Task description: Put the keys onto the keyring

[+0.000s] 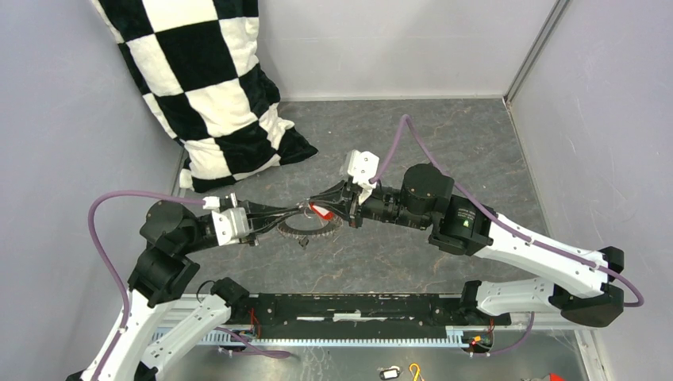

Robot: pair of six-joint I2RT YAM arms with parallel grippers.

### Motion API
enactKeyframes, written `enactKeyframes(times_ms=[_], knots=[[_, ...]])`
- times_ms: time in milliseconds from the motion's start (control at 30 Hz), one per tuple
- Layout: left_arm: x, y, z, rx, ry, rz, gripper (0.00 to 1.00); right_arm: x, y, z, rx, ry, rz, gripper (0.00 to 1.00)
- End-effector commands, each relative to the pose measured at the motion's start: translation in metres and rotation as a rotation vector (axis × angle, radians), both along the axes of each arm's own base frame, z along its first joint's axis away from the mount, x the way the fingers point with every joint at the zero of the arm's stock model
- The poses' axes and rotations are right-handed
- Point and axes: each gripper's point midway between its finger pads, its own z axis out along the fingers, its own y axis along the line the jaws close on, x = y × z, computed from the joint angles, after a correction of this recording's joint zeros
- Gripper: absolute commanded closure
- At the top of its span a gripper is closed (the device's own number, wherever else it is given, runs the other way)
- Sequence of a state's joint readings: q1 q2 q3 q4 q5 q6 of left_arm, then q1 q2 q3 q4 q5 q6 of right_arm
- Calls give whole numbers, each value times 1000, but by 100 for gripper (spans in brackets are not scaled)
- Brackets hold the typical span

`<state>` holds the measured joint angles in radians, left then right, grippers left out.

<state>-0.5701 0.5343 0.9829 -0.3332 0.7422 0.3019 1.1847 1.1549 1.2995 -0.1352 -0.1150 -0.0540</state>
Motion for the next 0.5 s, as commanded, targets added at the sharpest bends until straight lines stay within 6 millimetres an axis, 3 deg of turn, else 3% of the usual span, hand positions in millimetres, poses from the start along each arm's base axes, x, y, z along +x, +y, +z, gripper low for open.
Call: enactKeyframes(times_ms=[0, 100, 167, 333, 467], knots=[[-13, 1, 6, 10, -121, -53, 97, 13, -16, 37, 97, -47, -73, 100], [-8, 2, 2, 20, -112, -26, 88, 10, -13, 39, 95, -56, -47, 99], [-2, 4, 4, 13, -96, 7, 70, 9, -11, 38, 87, -57, -38, 99], [9, 5, 15, -5, -42, 59, 60, 12, -8, 39, 67, -66, -42, 99], [9, 1, 17, -1, 9, 41, 57, 12, -6, 40, 48, -71, -39, 99]])
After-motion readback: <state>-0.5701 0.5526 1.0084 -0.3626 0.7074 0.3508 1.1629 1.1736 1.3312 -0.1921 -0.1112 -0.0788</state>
